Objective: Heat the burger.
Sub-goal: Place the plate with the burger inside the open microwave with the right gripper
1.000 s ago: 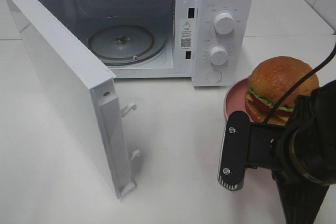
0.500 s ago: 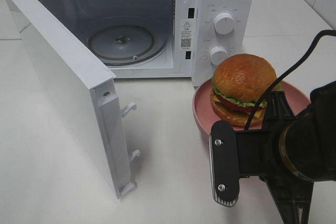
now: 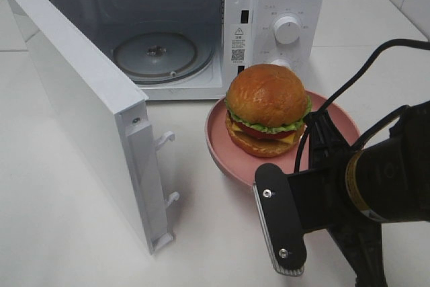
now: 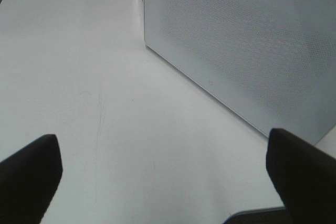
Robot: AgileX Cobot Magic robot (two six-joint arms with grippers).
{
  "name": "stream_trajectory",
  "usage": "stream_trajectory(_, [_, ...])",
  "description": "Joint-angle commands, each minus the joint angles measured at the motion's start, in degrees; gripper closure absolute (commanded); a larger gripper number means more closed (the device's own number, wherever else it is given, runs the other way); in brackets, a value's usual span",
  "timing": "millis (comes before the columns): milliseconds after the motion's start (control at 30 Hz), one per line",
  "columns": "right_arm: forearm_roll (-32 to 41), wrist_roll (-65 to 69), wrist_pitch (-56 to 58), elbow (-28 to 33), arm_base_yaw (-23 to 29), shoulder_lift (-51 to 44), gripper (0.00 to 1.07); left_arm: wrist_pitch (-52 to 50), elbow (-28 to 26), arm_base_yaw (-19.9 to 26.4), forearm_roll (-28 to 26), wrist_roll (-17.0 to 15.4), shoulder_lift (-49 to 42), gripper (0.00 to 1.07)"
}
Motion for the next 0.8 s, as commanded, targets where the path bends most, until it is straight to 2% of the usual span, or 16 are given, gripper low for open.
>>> stream_trajectory(33, [-2.12, -6.59, -3.15, -0.46, -2.41, -0.63, 1.07, -0.74, -0.06, -0.23, -0.11, -0.40, -0.86, 0.09])
stream_trajectory(200, [-0.63, -13.75, -6.25, -0.74, -4.64, -0.63, 1.07, -0.74, -0.06, -0.23, -0.11, -0.40, -0.86, 0.09])
stream_trajectory(467, [8.19, -29.22, -9.28, -3.78, -10.54, -0.63, 1.07, -0.74, -0.06, -0.23, -0.11, -0.40, -0.86, 0.09])
stream_trajectory(533, [13.69, -37.99, -10.37, -4.01, -12.03, -0.63, 1.07, -0.74, -0.06, -0.23, -0.11, -0.40, -0.86, 0.09])
stream_trajectory(567, [13.69, -37.99, -10.37, -4.01, -12.03, -0.63, 1.07, -0.74, -0.06, -0.23, -0.11, -0.40, -0.86, 0.09])
stream_trajectory(600, [18.79, -44.98, -10.60, -4.01, -13.29, -0.63, 1.07, -0.74, -0.06, -0.23, -0.11, -0.40, -0.86, 0.09])
stream_trajectory(733, [23.84, -53.86, -10.49, -4.01, -14.84, -0.63, 1.07, -0.74, -0.06, -0.23, -0.11, -0.40, -0.86, 0.09])
stream_trajectory(800, [31.17, -64.57, -10.66, -4.98, -17.76, -0.63, 1.07, -0.74, -0.06, -0.23, -0.11, -0.40, -0.86, 0.09])
